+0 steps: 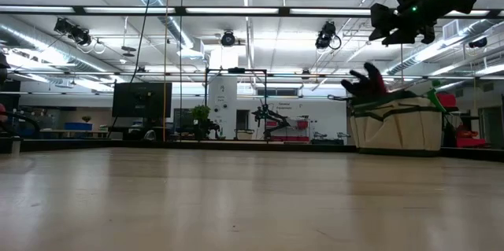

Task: Pick & Place Garden tools in Gardening bag
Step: Return to Home Position

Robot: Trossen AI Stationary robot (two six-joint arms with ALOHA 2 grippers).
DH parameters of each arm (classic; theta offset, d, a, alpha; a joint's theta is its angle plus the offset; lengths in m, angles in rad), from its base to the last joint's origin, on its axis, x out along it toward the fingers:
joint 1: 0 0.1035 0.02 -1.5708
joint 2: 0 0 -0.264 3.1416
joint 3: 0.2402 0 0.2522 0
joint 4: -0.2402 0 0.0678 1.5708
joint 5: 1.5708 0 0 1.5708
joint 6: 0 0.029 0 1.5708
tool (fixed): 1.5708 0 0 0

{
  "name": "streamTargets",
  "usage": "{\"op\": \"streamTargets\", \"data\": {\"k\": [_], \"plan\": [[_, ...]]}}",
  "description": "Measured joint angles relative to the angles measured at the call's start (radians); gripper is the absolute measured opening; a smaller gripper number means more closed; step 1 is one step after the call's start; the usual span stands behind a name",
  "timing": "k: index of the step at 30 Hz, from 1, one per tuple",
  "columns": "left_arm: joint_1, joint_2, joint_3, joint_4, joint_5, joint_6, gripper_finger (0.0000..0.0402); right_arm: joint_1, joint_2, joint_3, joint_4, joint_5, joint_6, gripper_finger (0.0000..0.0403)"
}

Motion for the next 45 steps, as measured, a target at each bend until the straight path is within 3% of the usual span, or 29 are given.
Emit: {"op": "streamTargets", "data": {"k": [5,16,23,35,45], "plan": [[0.000,0.000,0.000,0.000,0.000,0.000,0.0115,0.000,0.000,0.000,0.000,-0.005,0.000,0.0217],[0.000,0.000,0.000,0.000,0.000,0.000,0.0115,0.000,0.000,0.000,-0.005,-0.120,-0.005,0.0217],[0.000,0.000,0.000,0.000,0.000,0.001,0.0115,0.028,0.000,0.001,-0.011,-0.123,-0.051,0.0217],[0.000,0.000,0.000,0.001,0.000,0.001,0.0115,0.065,0.002,0.158,-0.210,-0.132,-0.129,0.0217],[0.000,0.000,0.000,0.001,0.000,0.001,0.0115,0.135,0.002,0.179,-0.216,-0.175,-0.141,0.0215]]}}
